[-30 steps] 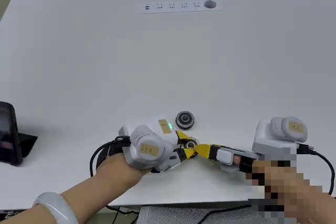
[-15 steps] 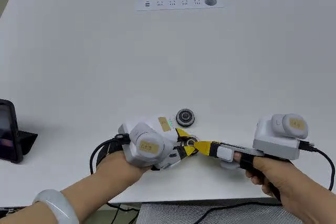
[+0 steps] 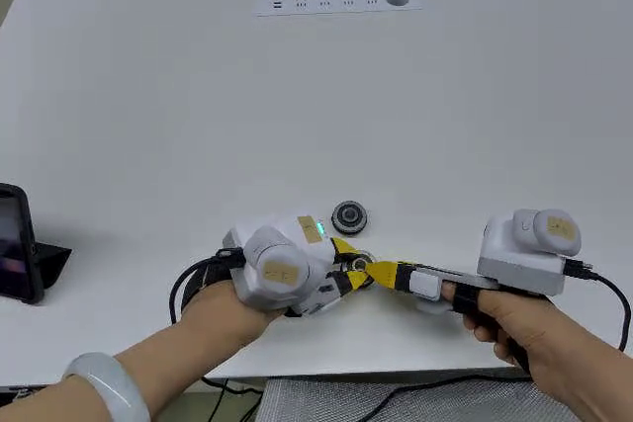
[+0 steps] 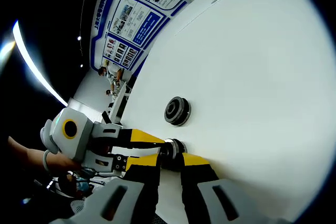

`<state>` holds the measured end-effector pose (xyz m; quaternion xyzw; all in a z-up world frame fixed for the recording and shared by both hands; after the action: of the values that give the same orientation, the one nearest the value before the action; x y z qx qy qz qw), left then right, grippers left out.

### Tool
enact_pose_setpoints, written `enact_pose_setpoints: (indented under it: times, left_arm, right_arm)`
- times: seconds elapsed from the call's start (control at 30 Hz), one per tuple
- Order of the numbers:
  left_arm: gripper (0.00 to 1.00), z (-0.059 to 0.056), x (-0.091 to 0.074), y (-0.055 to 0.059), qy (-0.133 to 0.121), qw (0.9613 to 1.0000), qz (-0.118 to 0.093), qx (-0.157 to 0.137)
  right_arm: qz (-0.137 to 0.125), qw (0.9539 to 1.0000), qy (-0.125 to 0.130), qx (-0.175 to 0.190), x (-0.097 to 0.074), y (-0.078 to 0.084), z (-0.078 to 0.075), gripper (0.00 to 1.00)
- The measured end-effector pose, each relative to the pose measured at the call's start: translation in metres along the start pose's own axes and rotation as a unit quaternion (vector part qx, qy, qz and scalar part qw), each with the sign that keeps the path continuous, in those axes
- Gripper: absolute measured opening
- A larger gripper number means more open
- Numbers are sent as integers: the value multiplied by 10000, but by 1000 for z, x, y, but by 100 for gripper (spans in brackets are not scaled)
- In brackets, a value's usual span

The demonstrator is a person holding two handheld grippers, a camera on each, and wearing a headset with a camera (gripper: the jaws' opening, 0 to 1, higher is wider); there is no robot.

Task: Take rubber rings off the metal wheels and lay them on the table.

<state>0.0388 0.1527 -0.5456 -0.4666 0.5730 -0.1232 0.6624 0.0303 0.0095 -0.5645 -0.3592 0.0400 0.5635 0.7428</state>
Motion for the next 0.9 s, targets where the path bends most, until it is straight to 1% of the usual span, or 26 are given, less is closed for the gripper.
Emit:
enact_pose_setpoints:
  times: [0.13,0.23,0.33,0.63,0.7,0.9]
  left_arm:
    - [13,0,0,0,2,10000,1,2]
    - [13,0,0,-1,1,10000,1,3]
    - [13,0,0,-1,5,10000,4,7]
    - [13,0,0,0,3,10000,5,4]
    - [13,0,0,0,2,10000,7,8]
    - [13,-1,0,-1,1,10000,6,9]
  right_arm:
    - [-8,10000,18,-54,-1,-1,-2,16]
    - [-75,10000,3,-29,-2,-3,-2,15]
    - [-16,10000,11,-94,0,-3,-4,15]
    - [41,9996,144,-237,0,-5,-6,6]
    - [53,9996,145,-256,-1,-5,-5,5]
    - [18,9994,155,-323,-2,-6,-5,3]
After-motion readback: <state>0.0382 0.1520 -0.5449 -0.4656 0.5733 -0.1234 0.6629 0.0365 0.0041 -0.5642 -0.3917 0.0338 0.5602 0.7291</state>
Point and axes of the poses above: the centre of the closed fingertips' face, and the gripper's own axes: x roughly forward along the fingers, z roughly to its left, y roughly out of its underside, the point moved 9 cm from there along -x, roughly backward along the fingers, and after that the axes turned 5 degrees about -x, right-handed, at the moved point
